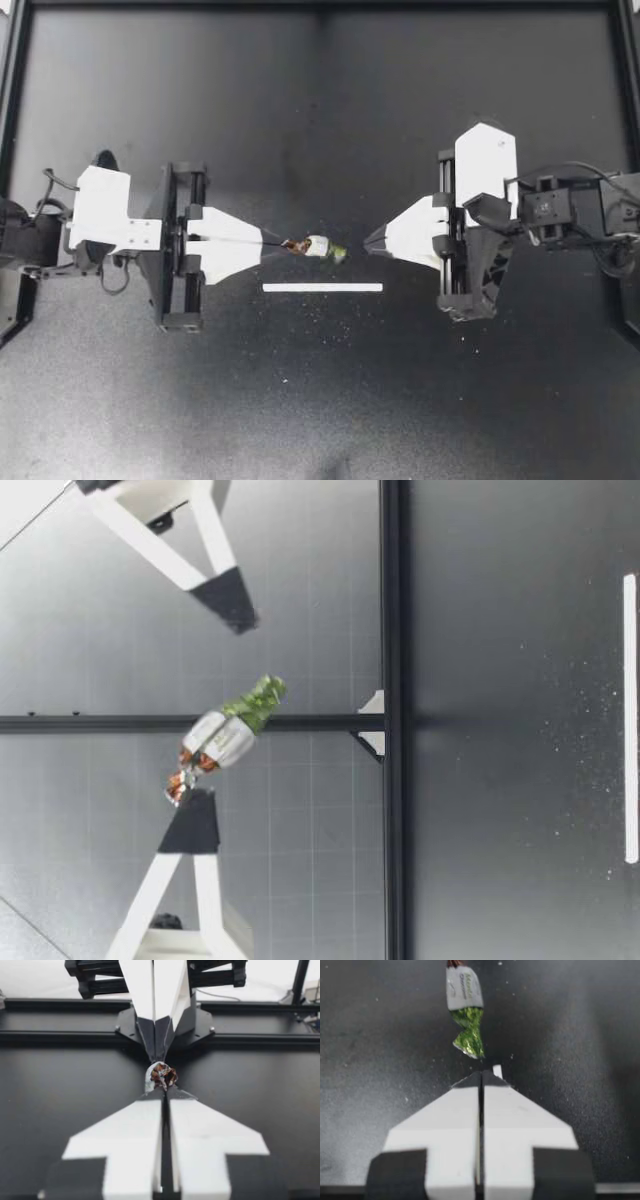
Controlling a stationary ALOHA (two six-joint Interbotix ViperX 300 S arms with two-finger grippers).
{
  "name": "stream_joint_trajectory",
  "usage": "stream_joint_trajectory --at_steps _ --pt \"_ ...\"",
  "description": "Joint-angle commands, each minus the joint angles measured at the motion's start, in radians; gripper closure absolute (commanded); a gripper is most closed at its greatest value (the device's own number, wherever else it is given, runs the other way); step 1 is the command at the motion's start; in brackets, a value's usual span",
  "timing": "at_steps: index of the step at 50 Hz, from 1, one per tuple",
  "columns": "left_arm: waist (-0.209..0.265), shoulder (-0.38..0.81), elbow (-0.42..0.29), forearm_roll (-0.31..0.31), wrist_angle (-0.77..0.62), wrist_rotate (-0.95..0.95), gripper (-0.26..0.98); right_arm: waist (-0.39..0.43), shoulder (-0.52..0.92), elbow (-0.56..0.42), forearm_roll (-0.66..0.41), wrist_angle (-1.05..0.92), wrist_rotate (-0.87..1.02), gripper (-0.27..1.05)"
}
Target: Pick up the candy and unwrap it.
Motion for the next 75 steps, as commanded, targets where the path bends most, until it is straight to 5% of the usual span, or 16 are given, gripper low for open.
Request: stream_joint_trajectory --at_steps 1,23,39,75 --pt "-0.002 -0.018 -0.012 0.002 -0.012 0.0 0.88 -0.002 -0.015 -0.017 -0.002 -0.02 0.002 0.96" --pt "-0.003 -0.014 -0.026 -0.003 -0.008 -0.138 0.88 -0.002 0.006 -0.011 -0.035 -0.213 -0.041 0.86" --pt "-0.003 -0.029 -0.038 -0.009 -0.008 -0.411 0.88 -0.002 0.034 -0.008 -0.035 -0.295 -0.137 0.17" --pt "-0.002 -0.012 -0.041 -0.015 -0.003 -0.446 0.88 -0.002 0.13 -0.041 -0.034 -0.387 -0.127 0.2"
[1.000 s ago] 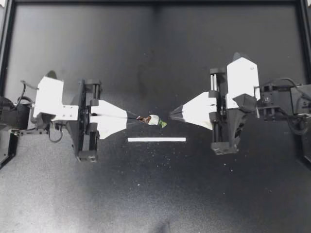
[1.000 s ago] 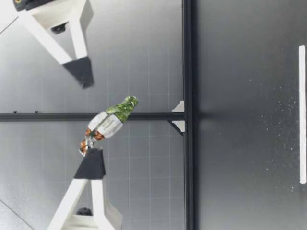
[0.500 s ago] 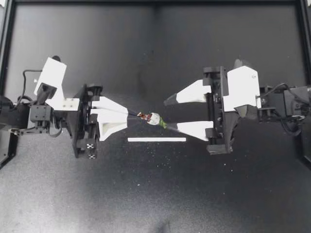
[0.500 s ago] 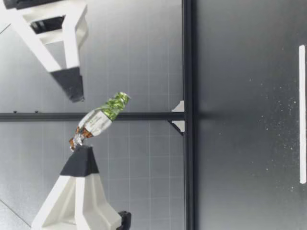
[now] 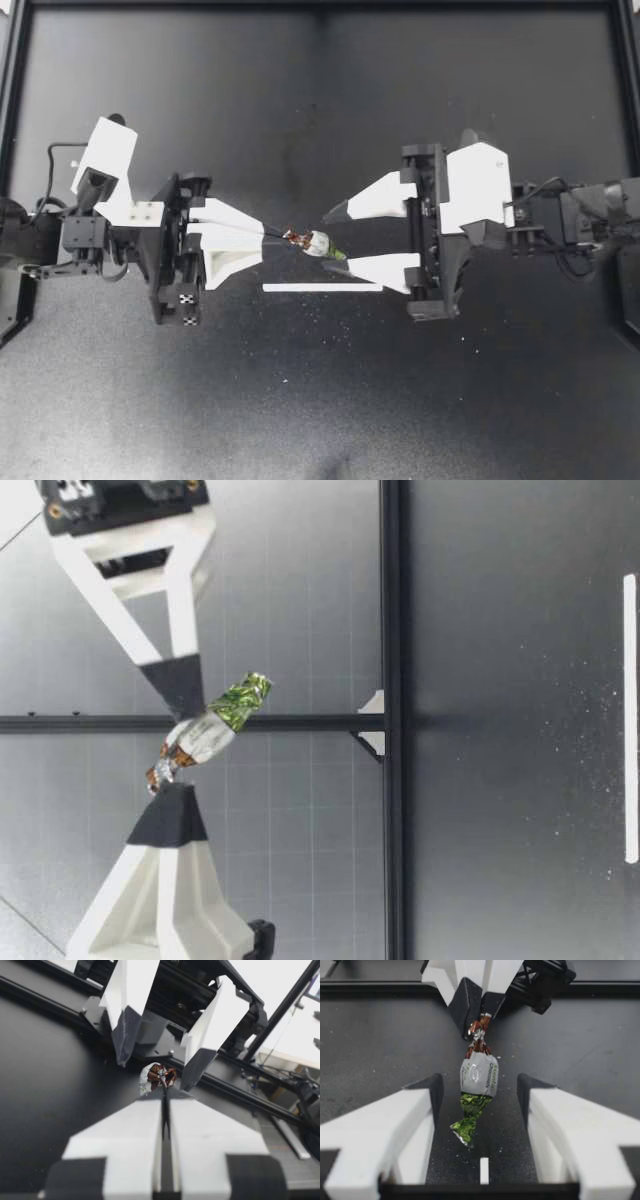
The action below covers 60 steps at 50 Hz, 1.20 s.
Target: Pick up the candy and unwrap it.
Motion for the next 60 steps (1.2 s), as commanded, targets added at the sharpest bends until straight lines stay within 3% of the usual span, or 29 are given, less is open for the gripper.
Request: stream_joint_trajectory --at_steps 1,10,21,27,50,60 --pt "0.0 -0.008 -0.025 0.0 -0.005 0.003 0.88 0.0 -0.002 -0.028 0.002 -0.008 0.002 0.2" --pt "0.0 -0.005 -0.025 0.0 -0.003 0.005 0.88 0.0 0.009 -0.034 0.002 -0.002 0.002 0.3" --pt "-0.002 -0.005 -0.015 0.0 0.008 0.012 0.88 0.0 -0.011 -0.032 0.002 0.002 -0.005 0.79" --pt "-0.002 -0.005 -0.003 0.002 0.012 0.031 0.88 0.0 -0.023 -0.026 0.002 0.017 -0.006 0.94" --pt "-0.002 -0.008 0.018 0.0 0.014 0.114 0.87 0.0 -0.035 -0.015 0.002 0.025 -0.005 0.97" --pt "0.0 -0.006 0.015 0.006 0.014 0.133 0.73 0.0 -0.037 -0.018 0.002 0.025 -0.006 0.97"
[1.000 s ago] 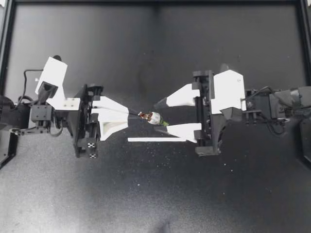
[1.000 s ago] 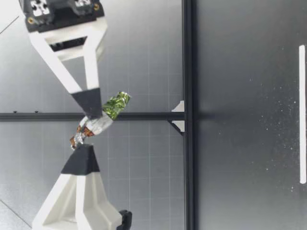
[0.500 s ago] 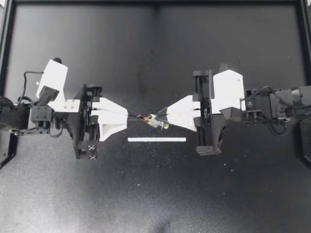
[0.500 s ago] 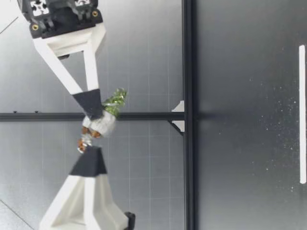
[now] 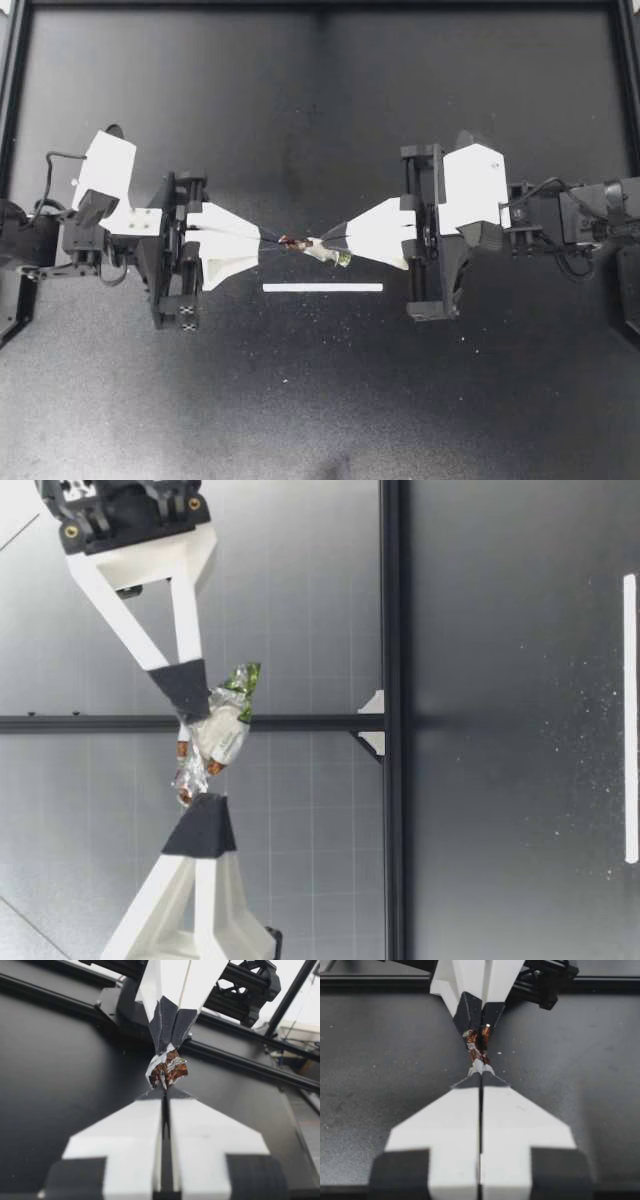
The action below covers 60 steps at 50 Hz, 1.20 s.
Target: Pick up the candy and unwrap it.
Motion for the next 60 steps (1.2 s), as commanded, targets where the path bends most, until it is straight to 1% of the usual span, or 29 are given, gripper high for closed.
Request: stream_joint_trajectory --at_steps 1,4,10,12,25,30,40,43,48,52,60 --pt "0.0 -0.008 -0.012 0.005 -0.003 0.002 0.68 -0.002 -0.029 -0.018 0.002 -0.003 -0.003 0.97" --pt "-0.002 -0.005 -0.014 0.003 0.0 -0.003 0.54 -0.002 -0.029 -0.02 0.0 -0.003 -0.002 0.97" --pt "0.0 0.008 -0.026 0.0 0.026 -0.018 0.19 -0.002 -0.025 -0.025 0.002 0.008 -0.002 0.97" --pt "0.0 0.014 -0.035 0.002 0.038 -0.02 0.12 -0.002 -0.023 -0.029 0.002 0.015 -0.002 0.97" --pt "0.0 0.063 -0.123 -0.002 0.098 -0.005 0.13 -0.002 0.0 -0.051 0.002 0.08 -0.003 0.97" --pt "0.003 0.069 -0.13 -0.005 0.098 -0.006 0.13 -0.002 0.003 -0.051 0.002 0.083 -0.003 0.97" --pt "0.026 0.091 -0.133 -0.034 0.098 -0.005 0.13 0.017 -0.006 -0.048 0.002 0.083 0.0 0.97" --pt "0.038 0.098 -0.133 -0.043 0.094 -0.002 0.14 0.028 -0.006 -0.048 0.002 0.083 0.002 0.97" --pt "0.072 0.127 -0.129 -0.055 0.092 0.0 0.14 0.041 -0.012 -0.041 0.002 0.083 0.005 0.97" --pt "0.087 0.158 -0.129 -0.078 0.092 0.011 0.15 0.043 -0.021 -0.035 0.003 0.083 0.005 0.97" --pt "0.091 0.186 -0.13 -0.084 0.109 0.017 0.15 0.025 -0.051 -0.015 0.008 0.083 0.003 0.97"
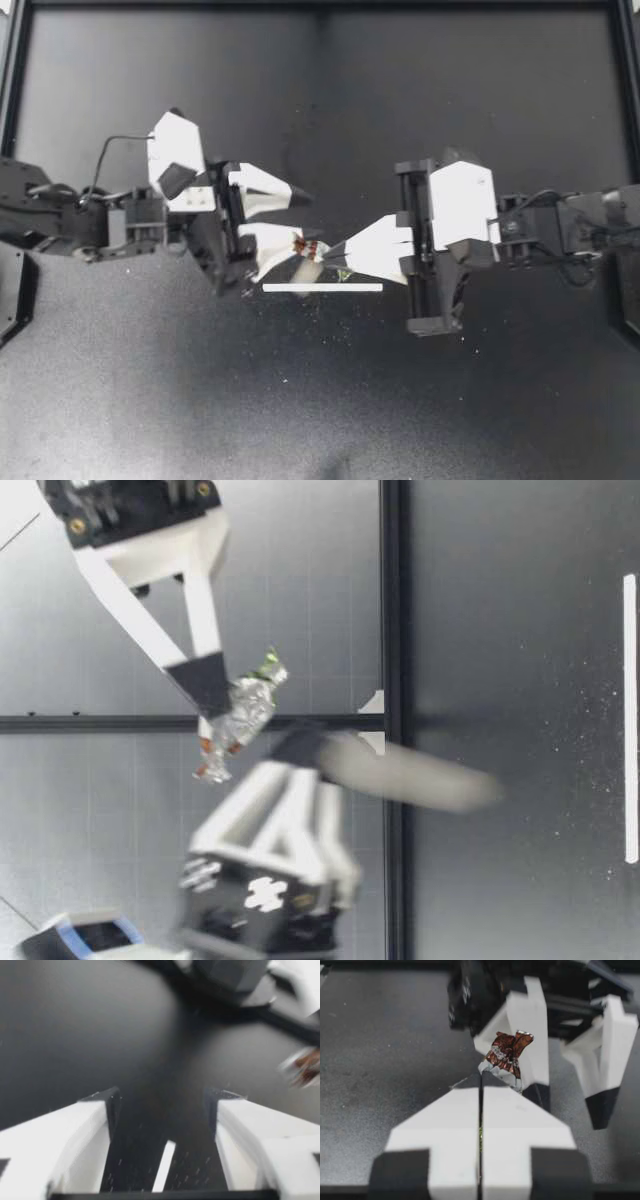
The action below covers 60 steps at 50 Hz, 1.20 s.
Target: Pick up the candy and unwrap it.
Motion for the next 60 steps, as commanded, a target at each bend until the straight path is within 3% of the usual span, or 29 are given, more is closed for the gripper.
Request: stream_joint_trajectory --at_steps 1,20,34,43,52,60 --pt "0.0 -0.015 -0.018 -0.002 0.002 0.005 0.15 -0.02 -0.041 -0.003 0.003 -0.005 -0.002 0.97" --pt "-0.018 -0.12 0.044 0.052 -0.049 0.072 0.17 -0.075 -0.031 0.017 0.005 -0.005 0.0 0.97" --pt "-0.018 -0.138 0.063 0.052 -0.084 0.089 0.51 -0.075 -0.029 0.018 0.02 -0.005 0.008 0.97" --pt "-0.018 -0.15 0.064 0.052 -0.084 0.091 0.62 -0.074 -0.015 0.015 0.02 -0.005 0.008 0.94" --pt "-0.018 -0.173 0.069 0.055 -0.084 0.098 0.62 -0.071 -0.017 0.011 0.02 -0.006 0.008 0.82" --pt "-0.018 -0.187 0.075 0.055 -0.084 0.1 0.62 -0.063 -0.014 0.011 0.02 -0.006 0.008 0.57"
